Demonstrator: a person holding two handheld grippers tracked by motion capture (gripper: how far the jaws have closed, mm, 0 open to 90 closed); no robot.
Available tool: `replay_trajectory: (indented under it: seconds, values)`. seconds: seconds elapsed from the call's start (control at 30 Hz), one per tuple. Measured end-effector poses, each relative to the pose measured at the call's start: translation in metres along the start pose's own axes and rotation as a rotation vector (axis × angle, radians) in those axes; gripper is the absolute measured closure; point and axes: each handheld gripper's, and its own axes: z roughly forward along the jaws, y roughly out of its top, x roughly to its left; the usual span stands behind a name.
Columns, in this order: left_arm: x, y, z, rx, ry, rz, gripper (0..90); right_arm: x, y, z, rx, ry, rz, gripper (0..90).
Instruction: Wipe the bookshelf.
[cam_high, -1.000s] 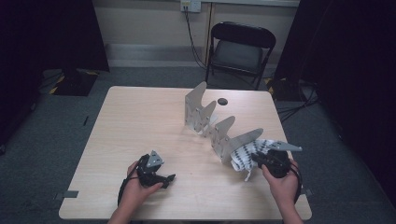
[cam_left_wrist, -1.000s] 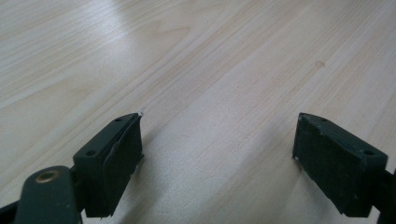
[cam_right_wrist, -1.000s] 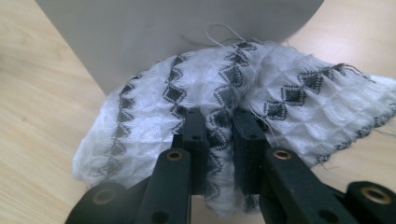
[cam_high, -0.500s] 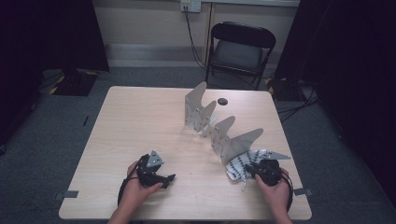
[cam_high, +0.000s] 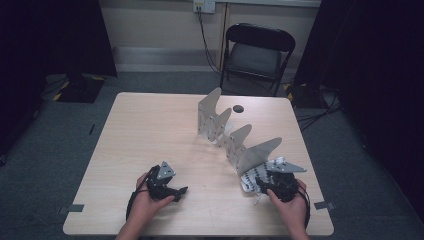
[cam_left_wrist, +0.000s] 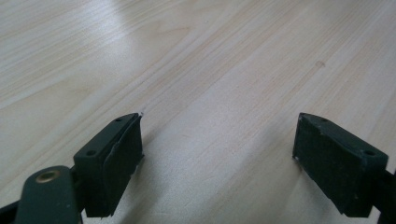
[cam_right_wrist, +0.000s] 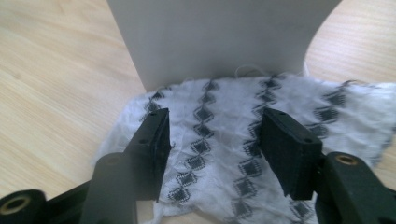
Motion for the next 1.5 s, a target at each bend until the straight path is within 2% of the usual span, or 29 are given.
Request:
replay_trajectory:
  seconds: [0.13, 0.17, 0.33, 0.47, 0.53, 0.57, 0.8, 0.97, 1.07, 1.17, 1.23, 1.33, 1.5]
  values:
    - [0.0, 0.0, 0.0, -0.001, -0.001, -0.003, 15.7, -0.001, -0.009, 0.015, 0.039, -0.021, -0.02, 44.2]
    - [0.0, 0.0, 0.0, 0.0, 0.0, 0.0, 15.8, -0.002, -0.011, 0.016, 0.034, -0.019, -0.02, 45.5]
    - [0.0, 0.0, 0.0, 0.0, -0.001, -0.003, 15.7, -0.002, -0.01, 0.014, 0.063, -0.033, -0.063, 67.2]
    - [0.0, 0.0, 0.0, -0.001, -0.001, -0.003, 15.8, -0.006, -0.01, 0.011, 0.075, -0.022, -0.054, 78.3]
    - [0.0, 0.0, 0.0, -0.001, 0.0, -0.003, 15.8, -0.01, -0.01, 0.008, 0.08, 0.003, -0.027, 80.9]
    - [0.0, 0.0, 0.0, -0.001, 0.0, -0.003, 15.8, -0.012, -0.01, 0.006, 0.08, 0.016, -0.011, 81.6]
    - [0.0, 0.0, 0.0, -0.001, 0.0, -0.004, 15.8, -0.016, -0.001, -0.014, 0.038, 0.033, -0.012, 83.5]
    - [0.0, 0.0, 0.0, -0.001, 0.0, -0.004, 15.8, -0.018, 0.024, -0.043, -0.033, 0.009, -0.044, 84.0]
    - [0.0, 0.0, 0.0, -0.001, 0.001, -0.004, 15.8, -0.024, 0.045, -0.065, -0.1, -0.024, -0.055, 84.0]
    - [0.0, 0.0, 0.0, -0.001, 0.001, -0.005, 15.8, -0.031, 0.063, -0.079, -0.144, -0.047, -0.055, 84.0]
    - [0.0, 0.0, 0.0, -0.001, 0.001, -0.005, 15.8, -0.035, 0.071, -0.081, -0.147, -0.068, -0.063, 83.9]
    - [0.0, 0.0, 0.0, -0.001, 0.0, -0.004, 15.8, -0.041, 0.072, -0.073, -0.133, -0.077, -0.05, 83.7]
    - [0.0, 0.0, 0.0, 0.0, -0.004, -0.006, 16.0, -0.044, 0.057, -0.052, -0.096, -0.064, -0.019, 83.5]
